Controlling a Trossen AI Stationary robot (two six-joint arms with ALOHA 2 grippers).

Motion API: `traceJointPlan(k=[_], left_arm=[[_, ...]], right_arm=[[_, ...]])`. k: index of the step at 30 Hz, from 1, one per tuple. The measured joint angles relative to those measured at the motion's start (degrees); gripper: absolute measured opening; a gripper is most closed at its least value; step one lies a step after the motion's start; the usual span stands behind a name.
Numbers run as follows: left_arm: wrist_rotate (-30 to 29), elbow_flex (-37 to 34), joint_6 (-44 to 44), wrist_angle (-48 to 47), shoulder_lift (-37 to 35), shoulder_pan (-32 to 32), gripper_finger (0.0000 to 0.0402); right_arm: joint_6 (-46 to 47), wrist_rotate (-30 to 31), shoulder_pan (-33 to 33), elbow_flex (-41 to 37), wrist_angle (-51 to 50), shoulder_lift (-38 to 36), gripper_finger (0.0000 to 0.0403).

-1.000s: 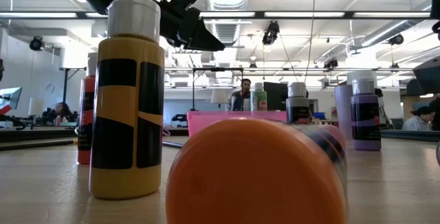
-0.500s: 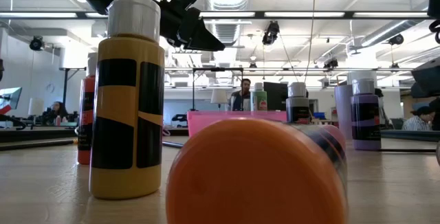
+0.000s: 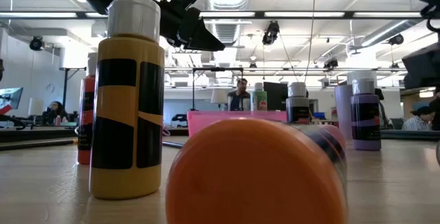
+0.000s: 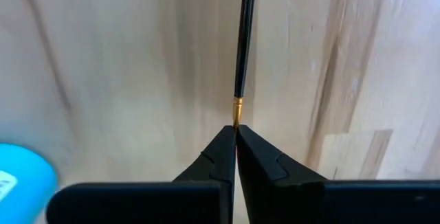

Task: Pick & Place Paint Supplies
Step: Put the black gold paint brush into the violet cup

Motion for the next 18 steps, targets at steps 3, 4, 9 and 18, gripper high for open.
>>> traceJointPlan(k=[3,4,9,18], left_arm=[[0.0,0.0,0.0,0.0,0.0,0.0,0.025],[0.0,0.0,0.0,0.0,0.0,0.0,0.025],[0.0,0.0,0.0,0.0,0.0,0.0,0.025],[0.0,0.0,-0.1,0.0,0.0,0.0,0.025]], right_arm=[[0.3,-0.1,0.0,1.0,-0.2,0.0,0.0008],[0.6,-0.1,0.0,1.2,-0.2,0.0,0.0008],[1.3,1.2,0.0,3.0,-0.2,-0.1,0.0008],[1.4,5.7,0.0,7.5,-0.4,-0.1,0.0008]])
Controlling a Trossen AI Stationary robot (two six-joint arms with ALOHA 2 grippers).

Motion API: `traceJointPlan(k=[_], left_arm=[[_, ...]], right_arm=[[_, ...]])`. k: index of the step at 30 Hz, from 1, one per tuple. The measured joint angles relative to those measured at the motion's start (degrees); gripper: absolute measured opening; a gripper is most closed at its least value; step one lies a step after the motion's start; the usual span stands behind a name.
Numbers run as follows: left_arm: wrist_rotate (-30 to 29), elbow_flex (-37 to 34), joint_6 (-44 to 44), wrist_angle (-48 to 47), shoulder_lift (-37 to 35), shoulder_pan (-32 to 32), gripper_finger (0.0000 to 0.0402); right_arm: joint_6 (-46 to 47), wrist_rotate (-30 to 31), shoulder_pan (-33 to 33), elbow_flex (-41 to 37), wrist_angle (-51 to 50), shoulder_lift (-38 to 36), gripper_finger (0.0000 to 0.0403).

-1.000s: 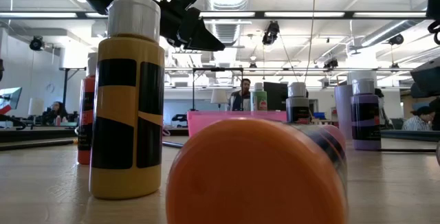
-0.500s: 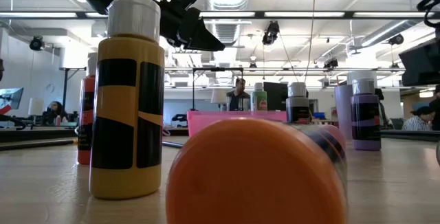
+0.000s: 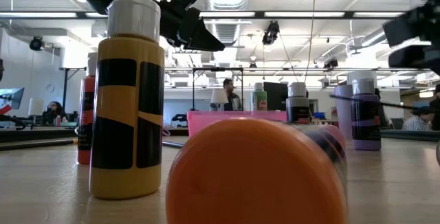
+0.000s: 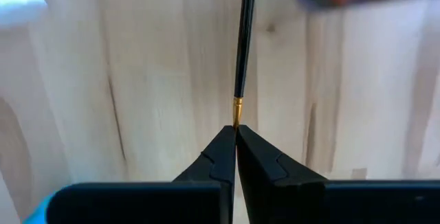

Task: Pick & Place Paint Supplies
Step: Put the black gold paint brush into the violet cup

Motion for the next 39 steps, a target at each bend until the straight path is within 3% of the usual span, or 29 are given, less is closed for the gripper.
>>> traceJointPlan(k=[6,8,12,17,24,31,39], left_arm=[[1.0,0.0,-7.0,-0.3,-0.2,0.0,0.025],[4.0,0.4,-11.6,-1.1,-0.8,0.3,0.025],[16.5,3.0,-20.5,-4.8,-1.7,1.1,0.025],[36.0,12.1,-30.1,-19.7,-1.2,3.9,0.025],[51.0,22.9,-43.2,-36.9,1.2,8.0,0.025],[53.7,24.0,-52.7,-37.8,2.6,8.7,0.025],[61.0,23.9,-64.4,-26.7,6.3,8.1,0.025]], right_arm=[[-0.2,7.1,0.0,4.0,0.0,0.0,0.0008],[-0.3,10.6,0.0,5.1,-0.3,-0.1,0.0008],[-0.6,16.6,0.0,6.8,-2.6,-0.1,0.0008],[-3.6,22.0,-0.1,7.3,-4.6,-0.1,0.0008],[-7.6,25.8,-1.3,8.4,-4.6,-0.1,0.0008],[-12.3,27.9,-1.3,14.1,-5.9,-0.1,0.0008],[-22.6,41.0,-2.4,21.4,-9.9,3.3,0.0008]])
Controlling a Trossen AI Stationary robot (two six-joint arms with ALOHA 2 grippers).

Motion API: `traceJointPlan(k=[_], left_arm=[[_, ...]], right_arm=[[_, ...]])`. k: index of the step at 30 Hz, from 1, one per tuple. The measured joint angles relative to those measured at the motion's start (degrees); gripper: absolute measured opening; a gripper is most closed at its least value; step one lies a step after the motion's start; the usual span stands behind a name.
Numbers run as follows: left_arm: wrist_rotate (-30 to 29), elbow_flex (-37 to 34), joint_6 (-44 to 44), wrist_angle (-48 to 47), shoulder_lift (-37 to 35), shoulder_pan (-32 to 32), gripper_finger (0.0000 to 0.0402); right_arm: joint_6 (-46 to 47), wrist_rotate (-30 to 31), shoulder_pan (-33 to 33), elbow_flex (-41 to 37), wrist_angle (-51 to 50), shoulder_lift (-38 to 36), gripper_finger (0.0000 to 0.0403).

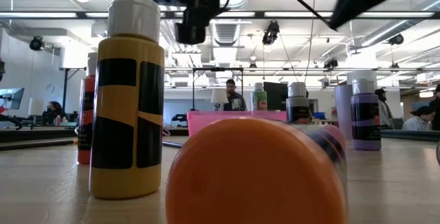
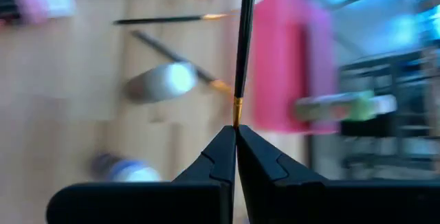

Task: Pick & Place Paint Supplies
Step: Put the black gold paint brush into the violet cup

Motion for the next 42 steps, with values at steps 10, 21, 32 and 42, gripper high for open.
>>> traceJointPlan(k=[10,21,32,42], left_arm=[[4.5,0.0,-4.2,5.9,3.5,-1.1,0.025],[8.5,-0.2,-5.6,5.8,5.0,-2.3,0.025],[9.0,-0.3,-4.2,5.9,5.7,-2.5,0.0244],[8.9,-0.3,-3.2,5.9,5.7,-2.5,0.0128]], right_arm=[[-11.3,15.9,-1.7,6.3,-2.0,8.0,0.0008],[-20.7,28.8,-2.8,8.7,-1.8,11.9,0.0008],[-24.5,32.2,-4.7,8.5,-1.0,11.8,0.0008],[-24.7,32.2,-4.9,8.4,-0.5,11.8,0.0008]])
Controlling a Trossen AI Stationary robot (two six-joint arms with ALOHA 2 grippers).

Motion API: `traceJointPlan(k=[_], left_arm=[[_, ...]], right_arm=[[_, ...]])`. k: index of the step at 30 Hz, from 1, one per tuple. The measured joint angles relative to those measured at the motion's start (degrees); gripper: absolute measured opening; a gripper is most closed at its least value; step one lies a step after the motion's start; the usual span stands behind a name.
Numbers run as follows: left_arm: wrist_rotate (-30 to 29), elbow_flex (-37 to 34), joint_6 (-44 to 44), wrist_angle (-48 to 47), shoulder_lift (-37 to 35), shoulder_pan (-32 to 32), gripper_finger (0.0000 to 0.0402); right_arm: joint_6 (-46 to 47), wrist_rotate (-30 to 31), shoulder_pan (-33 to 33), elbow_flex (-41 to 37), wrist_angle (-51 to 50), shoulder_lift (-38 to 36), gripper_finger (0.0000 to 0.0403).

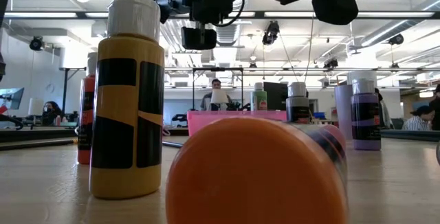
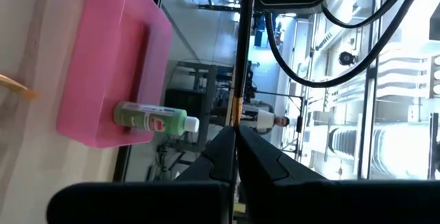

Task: Pick & Place Paint Supplies
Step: Put the black gold paint brush into the violet cup

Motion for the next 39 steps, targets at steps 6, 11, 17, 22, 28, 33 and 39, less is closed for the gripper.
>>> traceJointPlan(k=[6,11,17,22,28,33,39], left_arm=[[0.0,0.0,1.1,0.0,0.0,0.0,0.0023],[0.1,0.0,2.6,-0.2,0.0,0.0,0.0012],[0.2,-0.1,4.9,-0.3,0.0,0.1,0.0011],[0.2,-0.1,5.2,0.0,0.0,0.1,0.0011],[0.7,-0.1,6.8,0.2,0.0,0.0,0.0011],[0.9,-0.1,9.4,0.2,0.0,0.0,0.0011],[0.8,-0.1,14.0,0.1,0.0,0.0,0.0011]], right_arm=[[-0.9,-0.3,0.0,0.0,0.3,0.0,0.0008],[-1.1,-0.8,0.0,0.0,0.3,0.0,0.0008],[-1.0,-1.3,0.0,0.0,0.3,-0.1,0.001],[2.6,-1.3,-0.2,0.0,0.4,-0.6,0.0045],[6.9,2.1,-0.2,0.0,-2.0,-1.2,0.0123],[19.6,4.3,-0.2,0.0,-10.3,-3.1,0.0172],[45.5,-6.9,-0.7,-0.7,-20.2,-8.8,0.0194]])
